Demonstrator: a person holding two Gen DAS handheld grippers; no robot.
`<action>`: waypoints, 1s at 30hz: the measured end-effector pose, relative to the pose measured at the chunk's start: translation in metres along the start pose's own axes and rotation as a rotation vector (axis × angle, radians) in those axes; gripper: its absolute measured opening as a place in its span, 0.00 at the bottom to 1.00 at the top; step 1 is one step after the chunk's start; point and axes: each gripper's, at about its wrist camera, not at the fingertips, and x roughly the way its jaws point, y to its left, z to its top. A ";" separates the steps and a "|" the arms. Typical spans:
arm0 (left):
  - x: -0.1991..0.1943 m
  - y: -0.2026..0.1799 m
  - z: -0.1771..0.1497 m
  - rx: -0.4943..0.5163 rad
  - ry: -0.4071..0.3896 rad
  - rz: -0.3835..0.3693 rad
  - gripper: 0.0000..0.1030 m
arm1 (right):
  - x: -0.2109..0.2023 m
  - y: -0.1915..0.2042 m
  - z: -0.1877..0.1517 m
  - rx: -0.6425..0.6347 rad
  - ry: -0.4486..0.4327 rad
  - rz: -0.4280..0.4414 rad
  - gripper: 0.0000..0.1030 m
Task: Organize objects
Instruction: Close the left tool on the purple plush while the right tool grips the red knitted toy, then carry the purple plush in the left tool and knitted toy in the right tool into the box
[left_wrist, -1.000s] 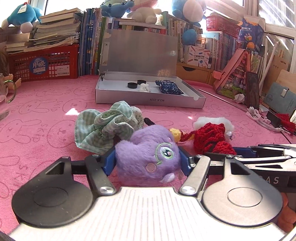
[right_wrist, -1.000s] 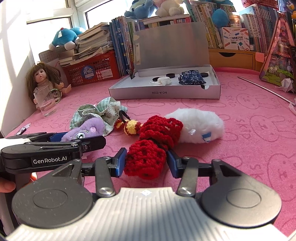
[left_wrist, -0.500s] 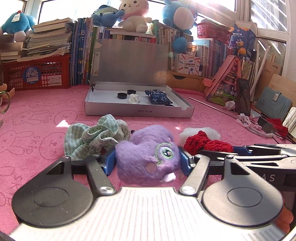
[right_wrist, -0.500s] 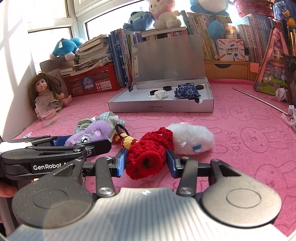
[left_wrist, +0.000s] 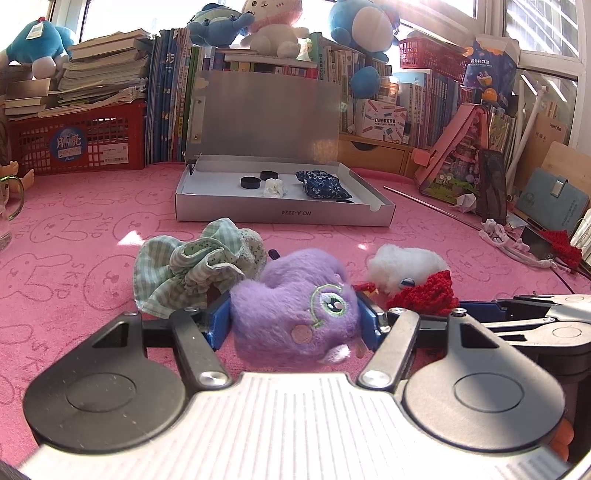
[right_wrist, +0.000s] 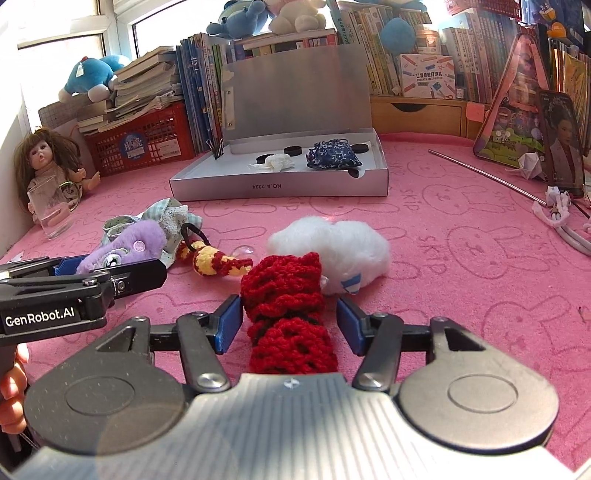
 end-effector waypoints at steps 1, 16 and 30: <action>0.000 0.000 -0.001 0.000 0.001 0.001 0.70 | 0.001 0.001 -0.001 -0.007 0.003 -0.005 0.68; 0.000 -0.002 0.005 0.003 -0.013 -0.006 0.70 | -0.004 -0.001 0.005 0.020 0.037 0.049 0.44; 0.000 -0.003 0.016 0.003 -0.035 -0.011 0.70 | -0.019 -0.005 0.022 0.058 -0.024 0.088 0.44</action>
